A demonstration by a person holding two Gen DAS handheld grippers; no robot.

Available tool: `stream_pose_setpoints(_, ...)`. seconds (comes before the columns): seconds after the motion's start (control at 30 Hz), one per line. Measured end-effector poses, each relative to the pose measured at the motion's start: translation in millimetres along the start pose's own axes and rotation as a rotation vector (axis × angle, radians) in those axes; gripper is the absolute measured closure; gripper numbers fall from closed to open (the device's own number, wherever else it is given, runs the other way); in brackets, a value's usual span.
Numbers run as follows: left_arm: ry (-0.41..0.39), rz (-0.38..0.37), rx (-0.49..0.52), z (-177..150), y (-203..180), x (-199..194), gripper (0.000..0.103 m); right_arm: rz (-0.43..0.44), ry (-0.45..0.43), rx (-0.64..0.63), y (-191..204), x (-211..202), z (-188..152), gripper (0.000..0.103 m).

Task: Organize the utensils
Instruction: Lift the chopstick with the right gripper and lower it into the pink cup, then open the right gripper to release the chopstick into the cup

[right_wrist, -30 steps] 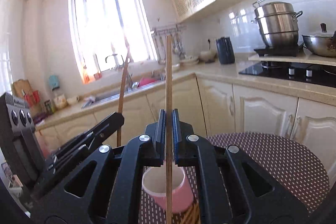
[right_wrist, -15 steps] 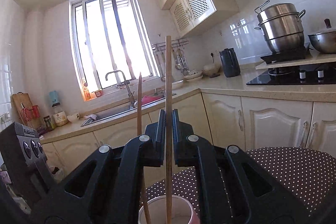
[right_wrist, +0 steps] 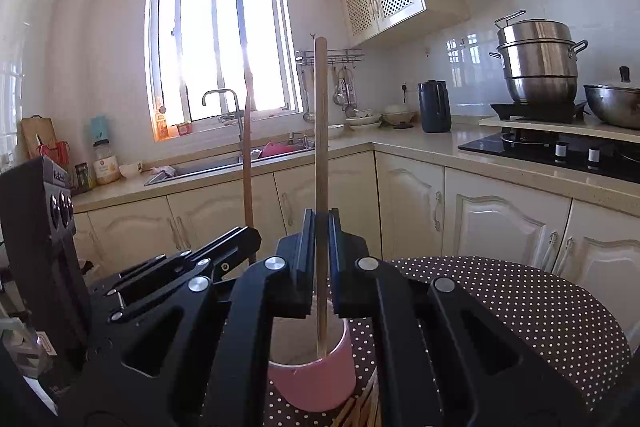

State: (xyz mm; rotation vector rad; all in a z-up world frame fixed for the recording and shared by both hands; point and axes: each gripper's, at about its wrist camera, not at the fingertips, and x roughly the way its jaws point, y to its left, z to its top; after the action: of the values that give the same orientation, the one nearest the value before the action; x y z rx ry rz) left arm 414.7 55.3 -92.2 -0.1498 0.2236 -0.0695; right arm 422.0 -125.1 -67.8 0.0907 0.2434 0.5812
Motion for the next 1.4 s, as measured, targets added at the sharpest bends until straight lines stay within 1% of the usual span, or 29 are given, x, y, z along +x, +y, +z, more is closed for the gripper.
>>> stream_pose_setpoints(0.27,0.063,0.028,0.016,-18,1,-11,0.097,-0.025,0.057,-0.016,6,-8,-20,0.096)
stream_pose_setpoints(0.43,0.097,0.033,0.022,-24,1,-15,0.096,-0.039,0.102,-0.012,7,-4,-30,0.096)
stream_pose_setpoints(0.57,0.131,0.031,0.015,-27,5,-17,0.095,-0.043,0.115,-0.001,9,-5,-32,0.096)
stream_pose_setpoints(0.6,0.135,0.032,0.015,-27,5,-18,0.092,-0.041,0.119,0.002,9,-6,-31,0.096)
stream_pose_setpoints(0.63,0.138,0.032,0.015,-27,6,-20,0.085,-0.044,0.123,0.003,10,-6,-31,0.095)
stream_pose_setpoints(0.7,0.135,0.032,0.016,-27,7,-25,0.076,-0.044,0.128,0.009,12,-8,-30,0.095)
stream_pose_setpoints(0.77,0.125,0.033,0.021,-26,7,-32,0.075,-0.046,0.13,0.013,13,-11,-29,0.092)
stream_pose_setpoints(0.83,0.12,0.044,0.028,-24,6,-37,0.073,-0.051,0.124,0.012,16,-16,-27,0.085)
stream_pose_setpoints(0.87,0.118,0.051,0.03,-23,6,-41,0.068,-0.055,0.119,0.012,17,-19,-26,0.075)
stream_pose_setpoints(0.9,0.116,0.056,0.031,-22,6,-44,0.062,-0.062,0.112,0.01,18,-22,-25,0.062)
stream_pose_setpoints(0.97,0.109,0.071,0.023,-19,8,-51,0.055,-0.08,0.088,0.005,20,-30,-21,0.056)
stream_pose_setpoints(1.0,0.109,0.073,0.019,-18,9,-54,0.052,-0.079,0.084,0.004,21,-34,-19,0.056)
stream_pose_setpoints(1.07,0.105,0.076,0.014,-16,11,-63,0.05,-0.081,0.079,0.0,24,-41,-15,0.056)
stream_pose_setpoints(1.13,0.104,0.084,0.014,-14,11,-71,0.045,-0.084,0.071,-0.005,26,-49,-12,0.055)
stream_pose_setpoints(1.27,0.107,0.083,0.025,-11,6,-90,0.041,-0.086,0.065,-0.012,28,-66,-9,0.054)
stream_pose_setpoints(1.4,0.152,0.07,0.035,-13,0,-101,0.037,-0.089,0.082,-0.025,26,-81,-10,0.053)
